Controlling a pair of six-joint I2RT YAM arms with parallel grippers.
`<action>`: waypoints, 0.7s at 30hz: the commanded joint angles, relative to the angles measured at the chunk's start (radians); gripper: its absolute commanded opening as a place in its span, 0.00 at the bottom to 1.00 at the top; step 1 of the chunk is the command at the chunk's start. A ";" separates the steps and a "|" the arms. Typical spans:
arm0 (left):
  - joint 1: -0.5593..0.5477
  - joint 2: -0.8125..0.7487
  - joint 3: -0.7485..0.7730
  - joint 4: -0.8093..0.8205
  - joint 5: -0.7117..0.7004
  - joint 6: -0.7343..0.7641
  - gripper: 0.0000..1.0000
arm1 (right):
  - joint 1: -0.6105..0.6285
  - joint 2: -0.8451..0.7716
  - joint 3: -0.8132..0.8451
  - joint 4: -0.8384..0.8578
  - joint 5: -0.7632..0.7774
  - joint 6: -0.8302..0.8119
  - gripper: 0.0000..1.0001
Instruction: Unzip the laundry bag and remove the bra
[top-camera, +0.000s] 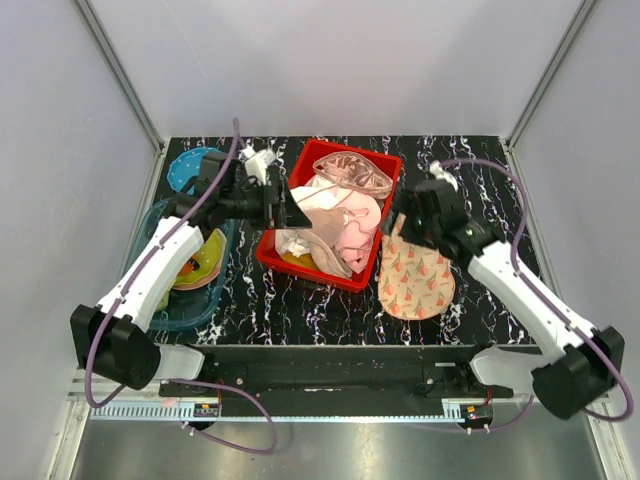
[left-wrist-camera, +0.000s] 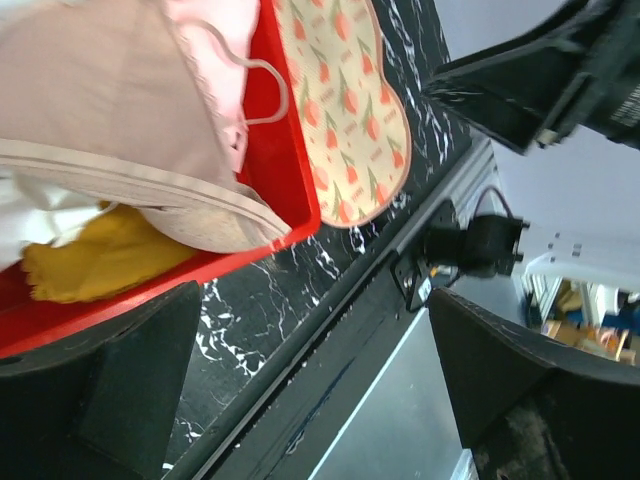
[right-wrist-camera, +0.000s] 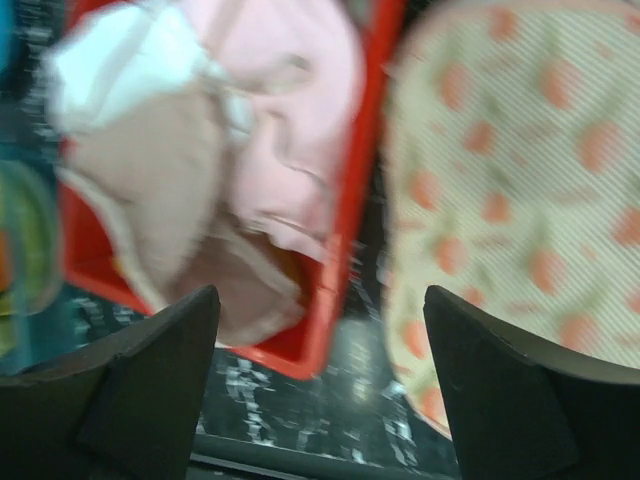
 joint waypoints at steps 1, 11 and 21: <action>-0.120 0.028 0.034 -0.004 0.004 0.062 0.99 | -0.011 -0.134 -0.178 -0.133 0.194 0.040 0.90; -0.165 0.047 0.038 -0.010 -0.043 0.054 0.99 | -0.021 -0.104 -0.506 0.108 0.033 0.215 0.91; -0.164 -0.005 0.015 -0.036 -0.097 0.063 0.99 | -0.134 -0.016 -0.414 -0.052 0.242 0.191 0.98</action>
